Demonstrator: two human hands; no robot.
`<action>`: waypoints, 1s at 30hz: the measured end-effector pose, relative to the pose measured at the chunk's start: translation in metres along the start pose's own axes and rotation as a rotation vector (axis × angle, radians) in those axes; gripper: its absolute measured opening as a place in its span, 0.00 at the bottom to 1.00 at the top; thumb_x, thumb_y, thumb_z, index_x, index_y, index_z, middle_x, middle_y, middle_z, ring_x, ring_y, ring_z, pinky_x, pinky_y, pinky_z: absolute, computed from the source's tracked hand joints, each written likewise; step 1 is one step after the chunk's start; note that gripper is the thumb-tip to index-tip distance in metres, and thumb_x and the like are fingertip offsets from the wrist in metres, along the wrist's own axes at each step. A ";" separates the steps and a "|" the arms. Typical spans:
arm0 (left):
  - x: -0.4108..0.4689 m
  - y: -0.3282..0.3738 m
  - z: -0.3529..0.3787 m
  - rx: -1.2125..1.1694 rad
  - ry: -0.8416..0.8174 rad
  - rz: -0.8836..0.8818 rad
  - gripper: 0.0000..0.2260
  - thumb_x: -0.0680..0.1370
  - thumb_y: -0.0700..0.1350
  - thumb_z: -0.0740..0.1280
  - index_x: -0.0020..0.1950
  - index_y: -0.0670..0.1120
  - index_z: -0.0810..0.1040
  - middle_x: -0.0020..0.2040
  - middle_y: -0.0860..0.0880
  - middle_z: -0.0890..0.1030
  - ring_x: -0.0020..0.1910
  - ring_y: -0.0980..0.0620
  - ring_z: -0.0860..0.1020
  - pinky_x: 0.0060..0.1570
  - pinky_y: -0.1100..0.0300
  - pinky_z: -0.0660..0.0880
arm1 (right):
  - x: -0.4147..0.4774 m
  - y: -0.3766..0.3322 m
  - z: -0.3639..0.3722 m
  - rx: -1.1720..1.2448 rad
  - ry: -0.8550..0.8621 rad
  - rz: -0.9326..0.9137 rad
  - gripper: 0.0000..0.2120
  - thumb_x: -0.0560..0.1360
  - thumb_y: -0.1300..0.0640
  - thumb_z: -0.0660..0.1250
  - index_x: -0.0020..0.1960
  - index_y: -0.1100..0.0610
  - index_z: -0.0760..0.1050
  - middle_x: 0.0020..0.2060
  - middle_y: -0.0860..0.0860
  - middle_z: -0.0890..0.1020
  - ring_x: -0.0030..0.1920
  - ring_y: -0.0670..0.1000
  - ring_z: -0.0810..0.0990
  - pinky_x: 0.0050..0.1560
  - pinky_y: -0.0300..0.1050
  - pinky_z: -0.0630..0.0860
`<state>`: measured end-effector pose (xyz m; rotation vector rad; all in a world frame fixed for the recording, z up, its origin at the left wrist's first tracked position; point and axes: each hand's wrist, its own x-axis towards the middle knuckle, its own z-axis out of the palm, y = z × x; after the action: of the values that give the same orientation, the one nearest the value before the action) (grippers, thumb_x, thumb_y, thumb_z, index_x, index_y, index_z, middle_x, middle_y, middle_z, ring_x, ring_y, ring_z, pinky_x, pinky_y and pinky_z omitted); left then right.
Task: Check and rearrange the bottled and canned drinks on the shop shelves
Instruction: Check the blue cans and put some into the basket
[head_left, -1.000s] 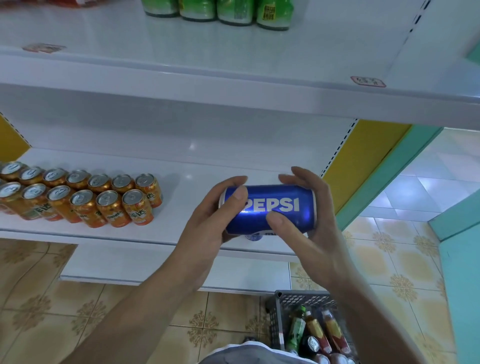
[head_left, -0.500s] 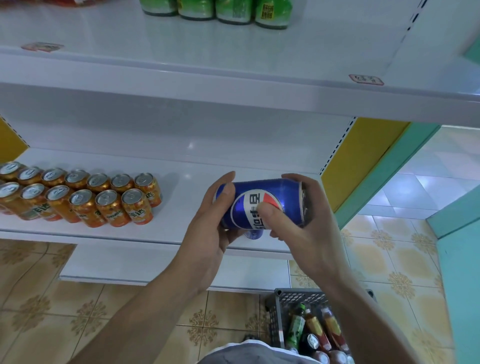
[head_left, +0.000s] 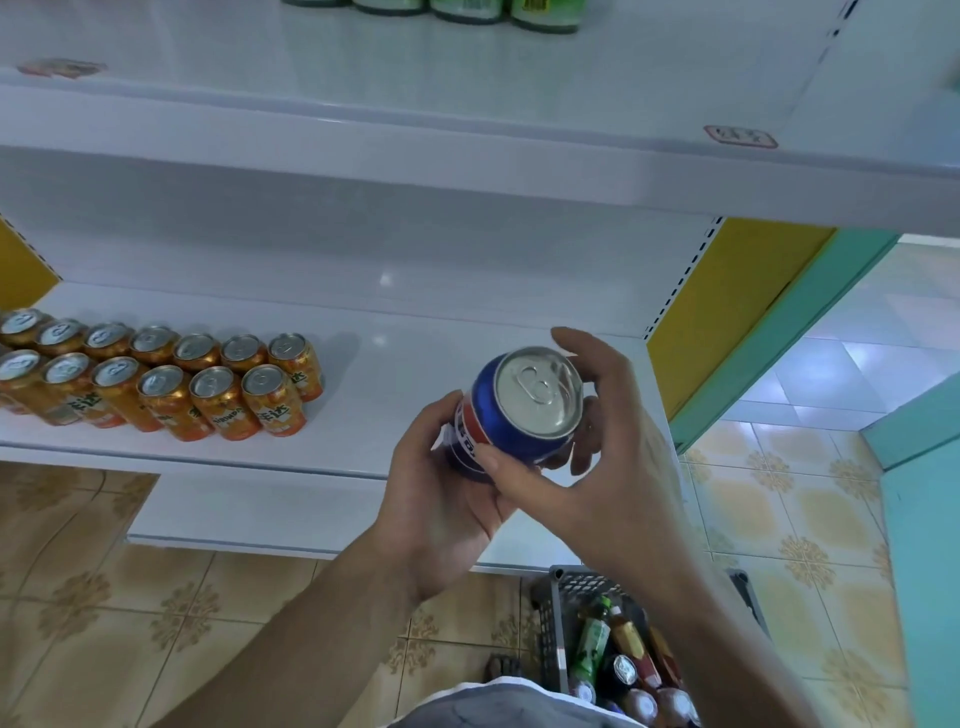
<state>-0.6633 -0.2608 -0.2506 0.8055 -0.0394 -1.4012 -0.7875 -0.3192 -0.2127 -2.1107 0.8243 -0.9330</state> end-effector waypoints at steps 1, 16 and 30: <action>0.001 -0.002 -0.001 0.000 0.014 -0.007 0.20 0.81 0.52 0.59 0.66 0.41 0.79 0.63 0.39 0.81 0.63 0.42 0.80 0.62 0.54 0.76 | -0.001 0.003 -0.001 -0.005 -0.015 -0.011 0.36 0.64 0.39 0.77 0.66 0.34 0.63 0.51 0.35 0.76 0.42 0.34 0.77 0.43 0.25 0.70; -0.001 -0.039 -0.012 0.645 0.021 0.426 0.31 0.72 0.38 0.72 0.73 0.54 0.67 0.63 0.56 0.79 0.63 0.55 0.78 0.54 0.63 0.78 | 0.010 0.083 0.004 0.682 -0.156 0.897 0.18 0.80 0.42 0.61 0.55 0.56 0.75 0.29 0.49 0.76 0.25 0.46 0.70 0.26 0.39 0.66; -0.030 -0.081 -0.027 0.706 0.408 0.275 0.28 0.72 0.71 0.67 0.63 0.54 0.75 0.56 0.54 0.84 0.57 0.56 0.82 0.53 0.61 0.79 | -0.048 0.100 -0.005 0.620 -0.359 0.692 0.24 0.71 0.37 0.66 0.61 0.50 0.75 0.42 0.50 0.85 0.33 0.50 0.81 0.35 0.41 0.79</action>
<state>-0.7261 -0.2177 -0.3003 1.5947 -0.3297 -0.9315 -0.8447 -0.3412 -0.3050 -1.2591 0.8473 -0.3482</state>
